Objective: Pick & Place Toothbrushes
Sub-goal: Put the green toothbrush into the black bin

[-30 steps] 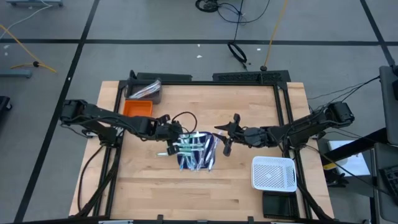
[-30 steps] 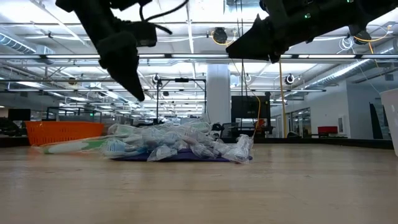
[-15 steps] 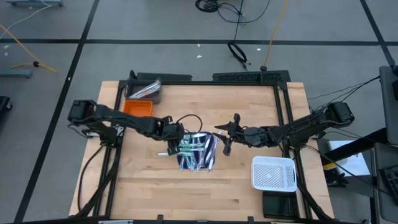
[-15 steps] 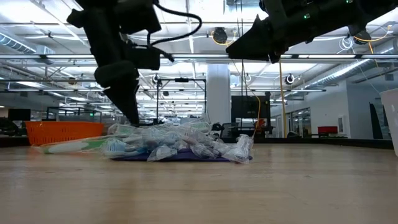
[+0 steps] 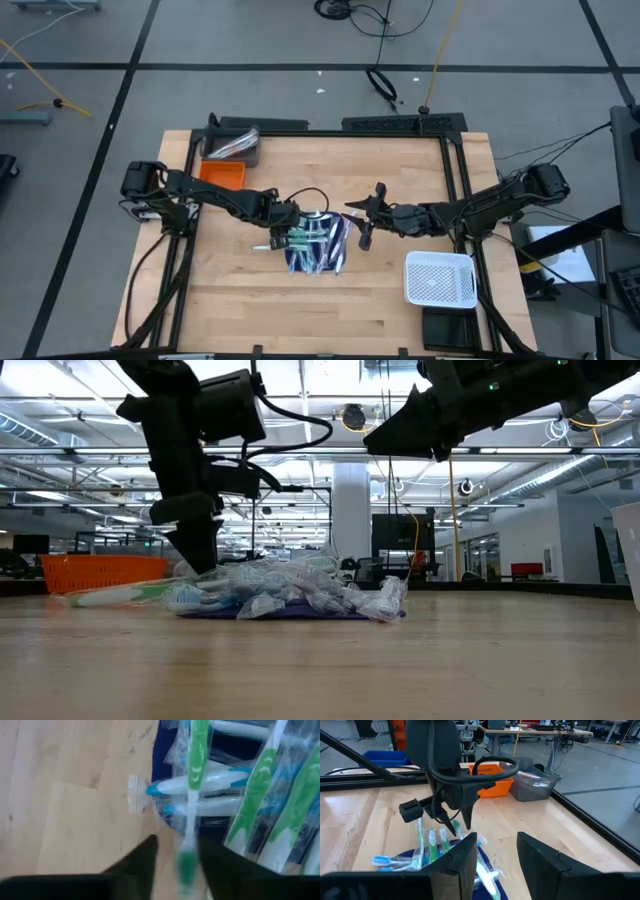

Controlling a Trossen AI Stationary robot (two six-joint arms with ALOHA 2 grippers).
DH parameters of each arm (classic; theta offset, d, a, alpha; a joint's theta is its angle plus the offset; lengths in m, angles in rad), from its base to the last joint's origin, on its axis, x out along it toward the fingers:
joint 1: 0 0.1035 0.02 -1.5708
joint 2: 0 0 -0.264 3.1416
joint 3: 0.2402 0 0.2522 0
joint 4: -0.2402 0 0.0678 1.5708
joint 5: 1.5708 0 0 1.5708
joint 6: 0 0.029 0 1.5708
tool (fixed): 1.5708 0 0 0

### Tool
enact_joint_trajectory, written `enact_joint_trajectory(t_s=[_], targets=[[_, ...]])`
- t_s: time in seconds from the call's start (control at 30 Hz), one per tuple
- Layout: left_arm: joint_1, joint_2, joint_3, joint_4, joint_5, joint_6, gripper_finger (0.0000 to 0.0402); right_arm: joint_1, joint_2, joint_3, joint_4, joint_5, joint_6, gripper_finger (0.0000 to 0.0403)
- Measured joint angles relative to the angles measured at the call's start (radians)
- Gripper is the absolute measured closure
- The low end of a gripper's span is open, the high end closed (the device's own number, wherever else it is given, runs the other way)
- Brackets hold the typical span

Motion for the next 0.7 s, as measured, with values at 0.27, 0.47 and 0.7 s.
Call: enact_joint_trajectory(t_s=[0.27,0.47,0.7], targets=[[0.000,-0.008,0.000,-0.004,-0.003,-0.032,0.0390,0.000,0.000,0.000,-0.001,0.000,-0.004,0.0273],[-0.002,-0.071,-0.001,-0.008,-0.023,-0.049,0.0396,0.000,0.000,0.000,-0.003,0.000,-0.004,0.0273],[-0.035,-0.243,-0.001,0.115,-0.118,-0.044,0.0397,0.000,0.000,0.000,-0.017,0.000,0.027,0.0273]])
